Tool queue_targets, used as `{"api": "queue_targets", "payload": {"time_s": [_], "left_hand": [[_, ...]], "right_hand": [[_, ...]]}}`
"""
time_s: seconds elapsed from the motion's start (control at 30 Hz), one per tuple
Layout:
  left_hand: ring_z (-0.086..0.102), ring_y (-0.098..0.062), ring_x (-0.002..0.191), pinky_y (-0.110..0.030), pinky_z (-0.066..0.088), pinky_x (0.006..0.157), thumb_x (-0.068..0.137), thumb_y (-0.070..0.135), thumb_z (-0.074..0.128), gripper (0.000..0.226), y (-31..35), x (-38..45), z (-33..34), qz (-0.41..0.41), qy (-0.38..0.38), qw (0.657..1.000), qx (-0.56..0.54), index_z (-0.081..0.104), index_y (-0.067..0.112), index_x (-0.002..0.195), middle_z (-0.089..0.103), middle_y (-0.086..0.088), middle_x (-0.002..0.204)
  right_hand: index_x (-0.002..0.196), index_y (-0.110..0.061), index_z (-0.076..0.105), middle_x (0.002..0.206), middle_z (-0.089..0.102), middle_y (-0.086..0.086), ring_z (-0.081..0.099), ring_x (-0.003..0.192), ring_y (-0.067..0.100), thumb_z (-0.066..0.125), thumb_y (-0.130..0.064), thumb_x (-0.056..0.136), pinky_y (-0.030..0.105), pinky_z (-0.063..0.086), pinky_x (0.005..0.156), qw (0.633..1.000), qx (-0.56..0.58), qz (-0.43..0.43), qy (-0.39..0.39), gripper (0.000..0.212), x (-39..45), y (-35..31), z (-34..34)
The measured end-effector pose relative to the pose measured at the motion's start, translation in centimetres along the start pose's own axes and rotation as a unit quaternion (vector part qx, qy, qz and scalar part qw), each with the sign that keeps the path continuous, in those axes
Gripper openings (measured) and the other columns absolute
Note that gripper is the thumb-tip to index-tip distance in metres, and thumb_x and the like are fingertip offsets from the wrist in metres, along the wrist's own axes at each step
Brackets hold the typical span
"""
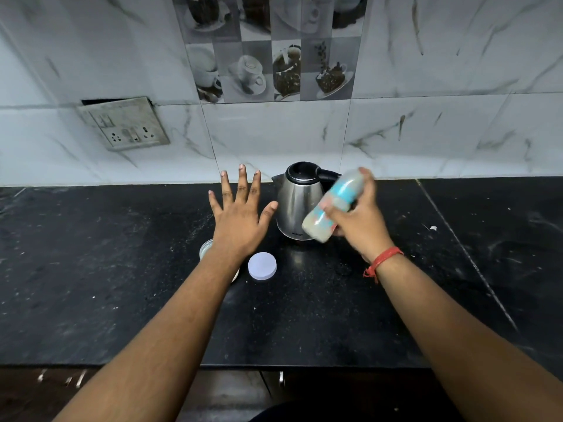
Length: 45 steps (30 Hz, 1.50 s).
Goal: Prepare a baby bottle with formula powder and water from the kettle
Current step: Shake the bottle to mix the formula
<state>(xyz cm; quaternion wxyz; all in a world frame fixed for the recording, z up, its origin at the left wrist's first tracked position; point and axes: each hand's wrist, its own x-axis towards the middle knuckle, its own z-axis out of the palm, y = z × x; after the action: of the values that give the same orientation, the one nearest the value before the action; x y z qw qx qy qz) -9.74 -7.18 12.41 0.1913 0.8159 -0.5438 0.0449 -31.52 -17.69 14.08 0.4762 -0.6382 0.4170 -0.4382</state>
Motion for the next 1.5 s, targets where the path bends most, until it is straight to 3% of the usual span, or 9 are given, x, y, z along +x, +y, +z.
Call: {"api": "queue_targets", "payload": {"time_s": [0.2, 0.37, 0.67, 0.8, 0.97, 1.1, 1.23, 1.4, 1.5], "left_hand": [[-0.026, -0.034, 0.157, -0.068, -0.007, 0.124, 0.098, 0.071, 0.009, 0.079, -0.2, 0.2, 0.0, -0.005, 0.001, 1.0, 0.002, -0.006, 0.032, 0.165, -0.018, 0.001, 0.174], [-0.023, -0.035, 0.158, -0.068, -0.007, 0.124, 0.098, 0.07, 0.011, 0.079, 0.1, 0.7, -0.4, -0.004, 0.005, 1.0, -0.001, -0.005, 0.032, 0.166, -0.015, 0.001, 0.174], [-0.024, -0.033, 0.158, -0.066, -0.008, 0.124, 0.097, 0.07, 0.008, 0.08, 0.3, 1.7, -0.5, 0.001, 0.006, 1.0, 0.006, -0.005, 0.032, 0.166, -0.017, 0.005, 0.174], [-0.025, -0.034, 0.157, -0.067, -0.008, 0.124, 0.097, 0.071, 0.007, 0.079, 0.0, 1.9, -0.2, -0.003, 0.004, 1.0, 0.008, -0.006, 0.033, 0.165, -0.017, 0.005, 0.174], [-0.023, -0.035, 0.158, -0.068, -0.008, 0.122, 0.096, 0.073, 0.004, 0.08, -0.5, 2.5, 0.1, -0.001, 0.004, 1.0, 0.01, -0.008, 0.034, 0.165, -0.017, 0.006, 0.173], [-0.024, -0.034, 0.157, -0.068, -0.008, 0.122, 0.096, 0.074, 0.003, 0.08, -0.6, 2.8, 0.1, -0.003, 0.003, 1.0, 0.006, -0.008, 0.035, 0.165, -0.018, 0.007, 0.173], [-0.024, -0.034, 0.157, -0.068, -0.007, 0.122, 0.093, 0.075, -0.001, 0.083, -0.6, 3.0, 0.1, 0.002, 0.004, 1.0, 0.016, -0.009, 0.035, 0.165, -0.018, 0.006, 0.173], [-0.025, -0.034, 0.157, -0.067, -0.009, 0.122, 0.093, 0.077, -0.002, 0.083, -0.9, 3.3, 0.3, -0.001, 0.004, 1.0, 0.013, -0.009, 0.035, 0.165, -0.018, 0.006, 0.173], [-0.025, -0.034, 0.157, -0.068, -0.008, 0.122, 0.093, 0.076, -0.002, 0.083, -0.7, 3.5, 0.4, 0.0, 0.001, 1.0, 0.017, -0.01, 0.036, 0.165, -0.019, 0.006, 0.173]], "right_hand": [[0.151, -0.04, 0.014, 0.125, 0.061, 0.006, 0.072, 0.1, 0.021, 0.077, -0.026, 0.087, 0.054, 0.062, 0.08, 0.984, 0.104, 0.001, 0.148, 0.09, 0.8, -0.4, -0.4], [0.15, -0.047, 0.019, 0.126, 0.06, -0.004, 0.069, 0.105, 0.019, 0.082, -0.023, 0.084, 0.045, 0.06, 0.09, 0.991, -0.069, -0.045, -0.104, 0.094, 0.7, 0.3, -0.1], [0.151, -0.047, 0.02, 0.13, 0.059, -0.001, 0.069, 0.103, 0.02, 0.082, -0.026, 0.084, 0.049, 0.061, 0.085, 0.996, -0.041, -0.031, -0.071, 0.093, 1.3, 0.2, 0.2], [0.151, -0.04, 0.017, 0.12, 0.063, -0.003, 0.073, 0.098, 0.017, 0.077, -0.026, 0.088, 0.05, 0.064, 0.075, 0.985, 0.121, -0.015, 0.122, 0.088, 2.6, -0.4, -0.2], [0.138, -0.061, 0.028, 0.128, 0.059, -0.004, 0.073, 0.099, 0.024, 0.083, -0.03, 0.079, 0.045, 0.064, 0.069, 0.992, -0.013, -0.038, -0.118, 0.087, 2.6, 0.3, -0.1], [0.145, -0.051, 0.024, 0.121, 0.058, -0.01, 0.074, 0.098, 0.015, 0.08, -0.031, 0.082, 0.048, 0.064, 0.064, 0.988, 0.145, -0.014, 0.041, 0.087, 3.1, 0.2, 0.2], [0.145, -0.052, 0.027, 0.129, 0.059, -0.007, 0.072, 0.104, 0.023, 0.085, -0.03, 0.075, 0.052, 0.06, 0.087, 0.985, -0.042, -0.074, -0.147, 0.093, 3.4, 0.3, -0.1], [0.144, -0.048, 0.029, 0.119, 0.059, -0.005, 0.075, 0.09, 0.017, 0.081, -0.041, 0.076, 0.041, 0.063, 0.059, 0.993, 0.092, -0.053, 0.06, 0.086, 4.8, -1.2, -1.4], [0.145, -0.051, 0.025, 0.122, 0.062, -0.007, 0.073, 0.098, 0.019, 0.084, -0.03, 0.078, 0.051, 0.063, 0.077, 0.997, -0.007, -0.066, -0.037, 0.091, 3.6, -0.1, 0.0]]}}
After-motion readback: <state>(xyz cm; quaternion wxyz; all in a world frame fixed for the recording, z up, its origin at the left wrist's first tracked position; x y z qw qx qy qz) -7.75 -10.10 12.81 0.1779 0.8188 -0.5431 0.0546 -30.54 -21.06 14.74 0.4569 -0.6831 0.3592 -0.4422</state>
